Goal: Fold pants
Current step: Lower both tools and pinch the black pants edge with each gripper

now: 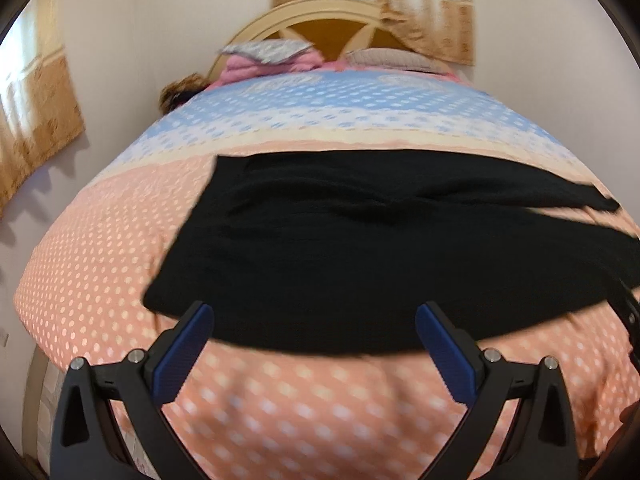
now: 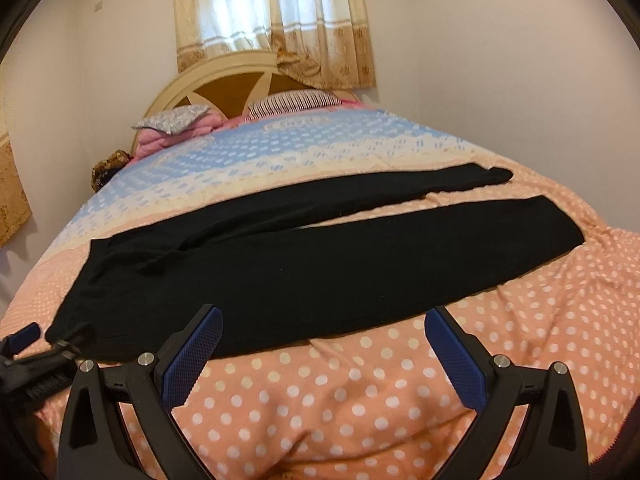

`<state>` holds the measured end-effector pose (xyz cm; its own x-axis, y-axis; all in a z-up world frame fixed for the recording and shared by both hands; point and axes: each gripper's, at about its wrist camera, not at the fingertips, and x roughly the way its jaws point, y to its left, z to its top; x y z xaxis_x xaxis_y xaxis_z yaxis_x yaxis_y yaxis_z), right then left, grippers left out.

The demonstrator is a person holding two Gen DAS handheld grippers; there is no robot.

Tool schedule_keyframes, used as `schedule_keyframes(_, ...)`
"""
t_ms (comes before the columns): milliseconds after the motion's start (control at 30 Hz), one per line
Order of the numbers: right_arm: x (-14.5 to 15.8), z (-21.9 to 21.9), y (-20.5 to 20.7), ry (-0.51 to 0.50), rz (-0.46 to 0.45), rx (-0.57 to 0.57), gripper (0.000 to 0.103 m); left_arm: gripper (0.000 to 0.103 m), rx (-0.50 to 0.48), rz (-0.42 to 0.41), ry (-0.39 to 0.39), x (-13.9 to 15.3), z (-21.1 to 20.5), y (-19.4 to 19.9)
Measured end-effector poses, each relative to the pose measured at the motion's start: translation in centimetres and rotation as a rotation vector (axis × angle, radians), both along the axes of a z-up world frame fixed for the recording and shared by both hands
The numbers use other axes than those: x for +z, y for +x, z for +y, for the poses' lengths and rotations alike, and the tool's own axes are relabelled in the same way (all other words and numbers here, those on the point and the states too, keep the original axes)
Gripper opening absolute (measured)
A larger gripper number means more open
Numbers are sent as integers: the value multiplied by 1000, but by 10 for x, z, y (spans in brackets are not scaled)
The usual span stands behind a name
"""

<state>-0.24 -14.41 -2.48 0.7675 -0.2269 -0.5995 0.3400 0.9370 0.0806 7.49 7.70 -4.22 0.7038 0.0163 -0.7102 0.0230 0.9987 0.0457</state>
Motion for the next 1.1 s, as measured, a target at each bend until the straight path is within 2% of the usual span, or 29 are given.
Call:
schedule_keyframes(100, -9, -4, 29, 27, 40, 22, 102, 103, 48, 6, -35, 6, 41, 34)
schedule_keyframes(200, -12, -5, 56, 29, 56, 44, 102, 103, 102, -5, -23, 14, 80, 76)
schedule_keyframes(333, -16, -2, 93, 43, 78, 76, 102, 99, 86, 18, -28, 11, 110, 139)
schedule_keyframes(500, -25, 12, 125, 25, 112, 136, 102, 78, 19, 81, -94, -7, 122, 208)
schedule_keyframes(633, -39, 14, 136, 17, 148, 168, 102, 69, -32, 144, -144, -30, 118, 246)
schedule_keyframes(733, -49, 10, 139, 40, 182, 179, 102, 65, -40, 196, -127, -45, 114, 261)
schedule_keyframes(800, -48, 11, 138, 25, 182, 195, 102, 51, -61, 225, -118, -51, 107, 269)
schedule_keyframes(867, -46, 10, 140, 33, 184, 233, 102, 44, -67, 218, -111, -51, 103, 269)
schedule_keyframes(900, -44, 8, 142, 45, 185, 255, 101, 32, -75, 212, -115, -50, 104, 267)
schedule_keyframes(967, -34, -2, 150, 70, 174, 295, 99, 18, -103, 204, -153, -47, 103, 266)
schedule_keyframes(1033, -18, -19, 166, 72, 149, 323, 92, 18, -104, 200, -147, -46, 104, 268)
schedule_keyframes(1100, -4, -37, 190, 67, 135, 343, 92, 18, -108, 193, -137, -46, 104, 267)
